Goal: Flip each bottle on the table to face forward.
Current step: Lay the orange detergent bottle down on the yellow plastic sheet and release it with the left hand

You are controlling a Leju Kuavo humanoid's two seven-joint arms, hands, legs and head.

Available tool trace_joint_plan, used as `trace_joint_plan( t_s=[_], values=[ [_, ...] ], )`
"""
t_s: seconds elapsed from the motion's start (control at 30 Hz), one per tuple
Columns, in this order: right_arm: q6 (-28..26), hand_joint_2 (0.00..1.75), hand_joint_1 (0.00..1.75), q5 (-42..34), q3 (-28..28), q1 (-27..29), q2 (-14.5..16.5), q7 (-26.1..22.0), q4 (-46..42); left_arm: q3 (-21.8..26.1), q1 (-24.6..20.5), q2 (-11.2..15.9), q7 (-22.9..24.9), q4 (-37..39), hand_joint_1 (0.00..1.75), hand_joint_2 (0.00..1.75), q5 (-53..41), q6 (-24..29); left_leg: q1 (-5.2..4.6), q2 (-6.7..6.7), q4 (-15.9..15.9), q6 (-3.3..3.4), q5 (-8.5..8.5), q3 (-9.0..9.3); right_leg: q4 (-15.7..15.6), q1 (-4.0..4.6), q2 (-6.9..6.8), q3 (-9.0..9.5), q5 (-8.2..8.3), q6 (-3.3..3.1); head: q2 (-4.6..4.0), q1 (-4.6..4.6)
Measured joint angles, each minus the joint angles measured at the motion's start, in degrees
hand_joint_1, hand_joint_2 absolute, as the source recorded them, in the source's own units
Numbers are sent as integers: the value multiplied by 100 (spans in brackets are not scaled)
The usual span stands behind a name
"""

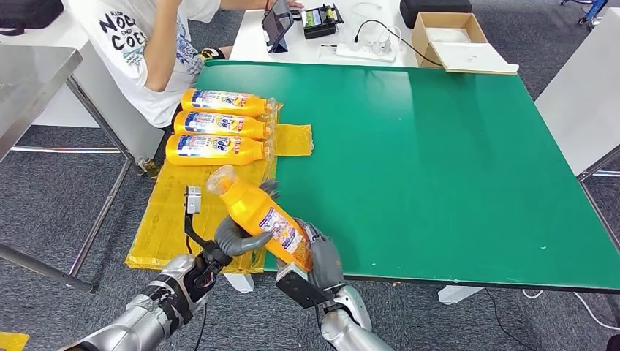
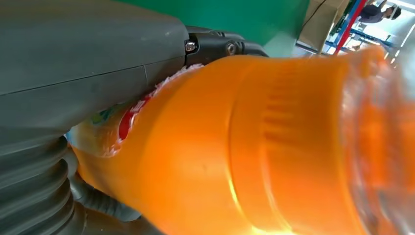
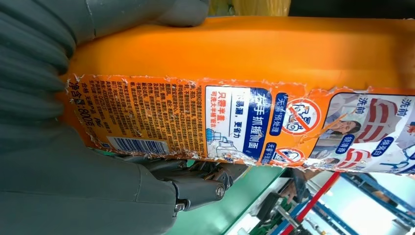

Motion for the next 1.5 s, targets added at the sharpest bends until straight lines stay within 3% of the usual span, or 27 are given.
trace_joint_plan(
  t_s=[0.27,0.67,0.7,0.83,1.03,1.27,1.4,1.5],
  values=[
    [180,175,175,99,108,-47,93,-8,169,-43,82,-12,-186,78,0,175,281,-95,-1,2,0,0,0,0,-1,-1,1,-1,0,0,0,1],
    [293,175,175,104,116,-72,161,39,334,89,329,-174,-373,-143,0,175,523,240,-1,2,0,0,0,0,-1,0,2,-3,0,0,0,0],
    [295,175,175,104,116,-73,166,43,339,98,338,-179,-373,-159,6,175,524,245,0,2,0,0,0,0,-1,0,2,-3,0,0,0,-1],
    [297,175,175,103,115,-76,180,55,367,137,375,-203,-373,-210,169,175,513,291,0,2,0,0,0,0,-1,-1,2,-3,0,0,0,0],
    [310,175,174,134,76,-117,190,142,392,229,430,-243,-369,-421,175,175,230,625,-1,2,0,0,0,0,-1,-1,2,-2,0,0,0,0],
    [322,175,173,210,53,-168,204,181,402,328,451,-265,-346,-556,175,175,121,642,0,2,0,0,0,1,0,0,3,-3,0,0,0,0],
    [329,175,154,254,17,-178,227,193,411,377,452,-267,-338,-600,175,175,44,647,0,3,0,0,0,1,0,0,3,-3,0,0,0,0],
    [338,175,38,261,-9,-178,237,198,413,403,451,-268,-338,-610,175,175,10,663,0,3,0,0,0,0,0,0,3,-3,0,0,0,1]
  ],
)
